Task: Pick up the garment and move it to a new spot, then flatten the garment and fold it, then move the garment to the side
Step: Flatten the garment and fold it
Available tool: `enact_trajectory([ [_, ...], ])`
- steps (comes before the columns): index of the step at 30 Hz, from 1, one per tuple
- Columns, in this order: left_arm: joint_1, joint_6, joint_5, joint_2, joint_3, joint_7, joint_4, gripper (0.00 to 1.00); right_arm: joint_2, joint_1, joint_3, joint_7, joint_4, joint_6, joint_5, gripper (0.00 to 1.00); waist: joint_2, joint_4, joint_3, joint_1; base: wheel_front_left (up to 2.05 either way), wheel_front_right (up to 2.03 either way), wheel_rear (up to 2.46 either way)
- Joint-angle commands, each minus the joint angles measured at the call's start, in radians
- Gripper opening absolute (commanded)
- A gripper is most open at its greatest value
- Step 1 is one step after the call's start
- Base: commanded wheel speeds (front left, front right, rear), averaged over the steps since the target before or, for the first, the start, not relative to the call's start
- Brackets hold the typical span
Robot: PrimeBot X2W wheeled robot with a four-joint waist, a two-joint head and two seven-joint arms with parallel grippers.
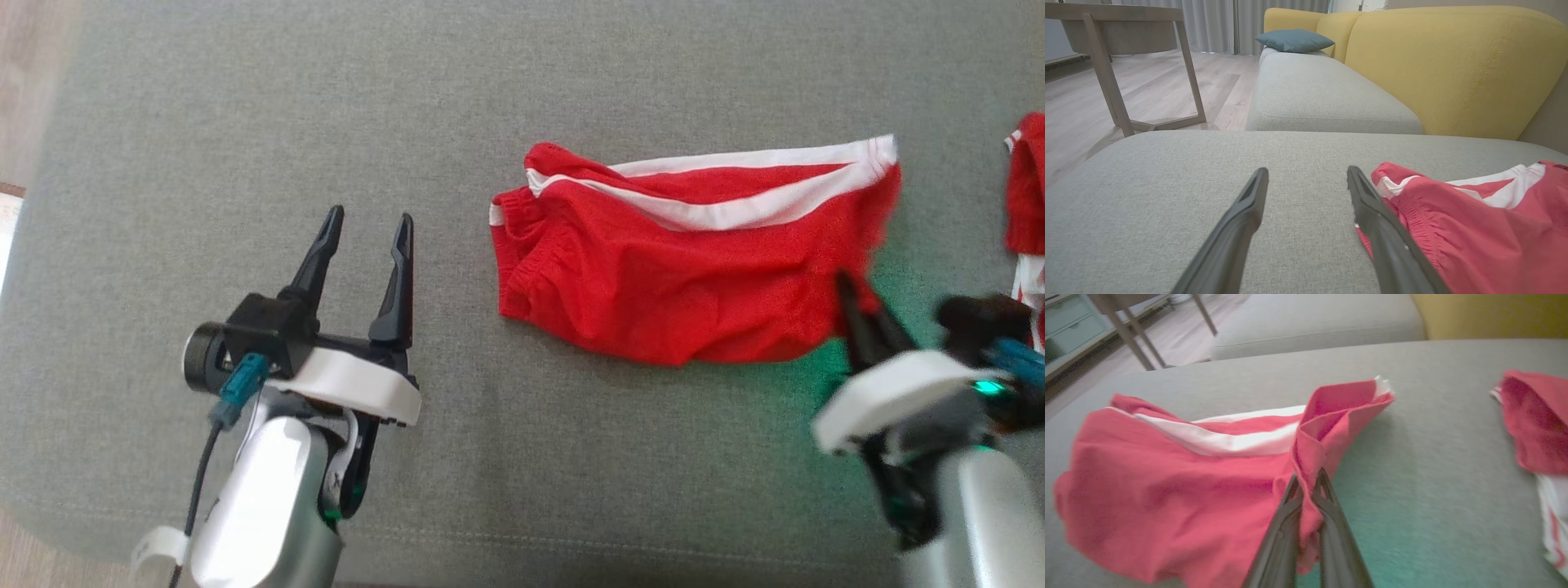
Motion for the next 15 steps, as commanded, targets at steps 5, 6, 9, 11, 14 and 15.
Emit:
enact_trajectory([
  [5, 0.005, -0.005, -0.004, 0.013, 0.019, -0.012, -0.023, 1.00, -0.014, -0.104, 0.202, 0.034, -0.083, 0.007, -0.013, 0.00, -0.0001, 0.013, -0.022, 0.0000, 0.00, 0.00, 0.00],
  [6, 0.006, -0.005, -0.005, 0.013, 0.017, -0.012, -0.023, 1.00, -0.013, -0.120, 0.242, 0.039, -0.082, 0.007, -0.006, 0.00, -0.0001, 0.017, -0.024, 0.0000, 0.00, 0.00, 0.00],
  [9, 0.007, -0.005, -0.007, 0.012, 0.013, -0.012, -0.023, 1.00, -0.010, -0.167, 0.360, 0.037, -0.069, 0.007, 0.021, 0.00, -0.0001, 0.028, -0.027, 0.0000, 0.00, 0.00, 0.00],
  [11, 0.008, -0.004, -0.009, 0.010, 0.013, -0.012, -0.024, 1.00, -0.006, -0.187, 0.436, 0.039, -0.047, 0.007, 0.042, 0.00, -0.0001, 0.034, -0.027, 0.0000, 0.00, 0.00, 0.00],
  [14, 0.008, -0.003, -0.011, 0.009, 0.010, -0.012, -0.026, 1.00, -0.002, -0.199, 0.524, 0.048, 0.003, 0.007, 0.062, 0.00, -0.0001, 0.046, -0.021, 0.0000, 0.00, 0.00, 0.00],
  [15, 0.008, -0.002, -0.012, 0.008, 0.009, -0.012, -0.027, 1.00, -0.001, -0.199, 0.549, 0.049, 0.018, 0.007, 0.070, 0.00, -0.0001, 0.050, -0.019, 0.0000, 0.00, 0.00, 0.00],
])
